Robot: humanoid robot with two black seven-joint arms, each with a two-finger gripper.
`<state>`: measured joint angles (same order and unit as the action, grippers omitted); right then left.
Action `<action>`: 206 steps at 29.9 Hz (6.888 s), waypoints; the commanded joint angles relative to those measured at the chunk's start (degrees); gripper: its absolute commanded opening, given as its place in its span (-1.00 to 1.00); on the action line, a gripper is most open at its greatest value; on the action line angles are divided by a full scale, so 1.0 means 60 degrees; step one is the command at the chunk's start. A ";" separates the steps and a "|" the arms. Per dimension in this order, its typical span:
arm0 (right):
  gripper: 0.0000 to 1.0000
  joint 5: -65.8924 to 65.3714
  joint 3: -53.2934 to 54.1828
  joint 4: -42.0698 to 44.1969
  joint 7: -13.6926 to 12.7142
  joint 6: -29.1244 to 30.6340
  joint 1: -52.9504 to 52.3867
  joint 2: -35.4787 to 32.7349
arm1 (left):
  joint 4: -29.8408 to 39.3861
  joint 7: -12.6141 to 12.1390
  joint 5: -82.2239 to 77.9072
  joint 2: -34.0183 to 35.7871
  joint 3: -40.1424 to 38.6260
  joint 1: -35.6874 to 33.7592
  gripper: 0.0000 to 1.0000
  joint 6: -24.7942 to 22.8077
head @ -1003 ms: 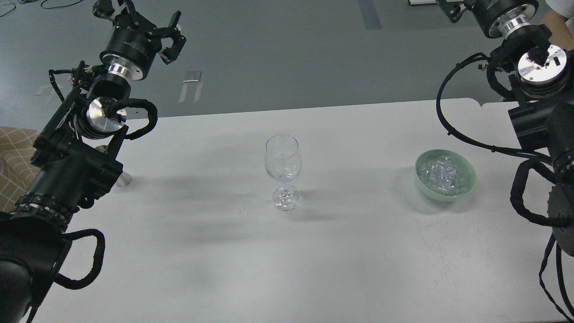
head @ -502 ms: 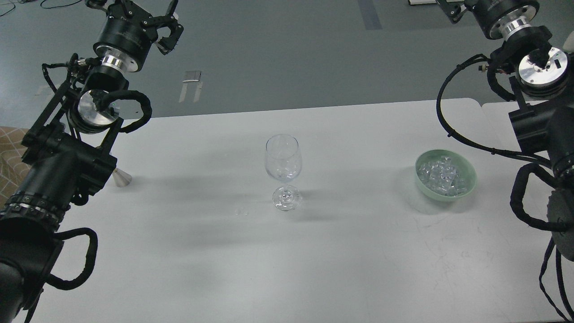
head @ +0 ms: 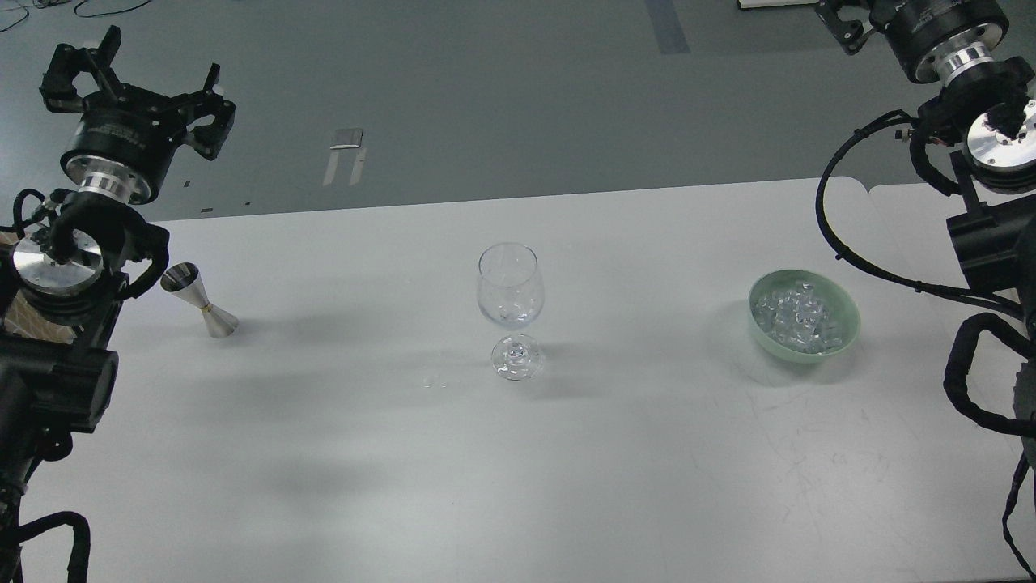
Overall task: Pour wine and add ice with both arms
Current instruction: 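Lower the left gripper toward the metal jigger near the table edge, then close the left gripper around the metal jigger, then lift the jigger with the left gripper and carry it over the wine glass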
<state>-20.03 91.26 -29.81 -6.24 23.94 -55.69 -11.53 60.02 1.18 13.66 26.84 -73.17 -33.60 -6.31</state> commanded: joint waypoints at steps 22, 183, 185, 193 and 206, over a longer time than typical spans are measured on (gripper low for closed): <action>1.00 -0.0001 -0.0004 -0.0041 0.0044 -0.0064 0.0669 -0.0056 | 0.4192 -0.3433 0.1722 0.0068 -0.3435 0.5259 0.75 0.2716; 1.00 -0.0015 -0.0048 -0.0055 0.0000 -0.0064 0.1137 -0.0261 | -0.5183 -0.3507 0.0814 -0.1397 -0.2556 0.1161 -0.61 -0.0926; 1.00 -0.0015 -0.0048 -0.0070 0.0000 -0.0064 0.1137 -0.0319 | -0.5053 -0.3550 0.0829 -0.1411 -0.2571 0.1161 -0.61 -0.0955; 1.00 -0.0015 -0.0048 -0.0070 0.0000 -0.0064 0.1137 -0.0334 | -0.3590 -0.3697 0.0887 -0.1441 -0.2644 0.1264 -0.66 -0.1072; 1.00 -0.0015 -0.0048 -0.0099 0.0000 -0.0064 0.1255 -0.0378 | -0.1086 -0.3990 0.0858 -0.1411 -0.2498 0.1337 -0.79 -0.0240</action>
<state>-20.13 90.96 -30.33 -6.24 23.46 -48.29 -13.78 48.93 -22.62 18.91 18.67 -88.38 -25.78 -10.66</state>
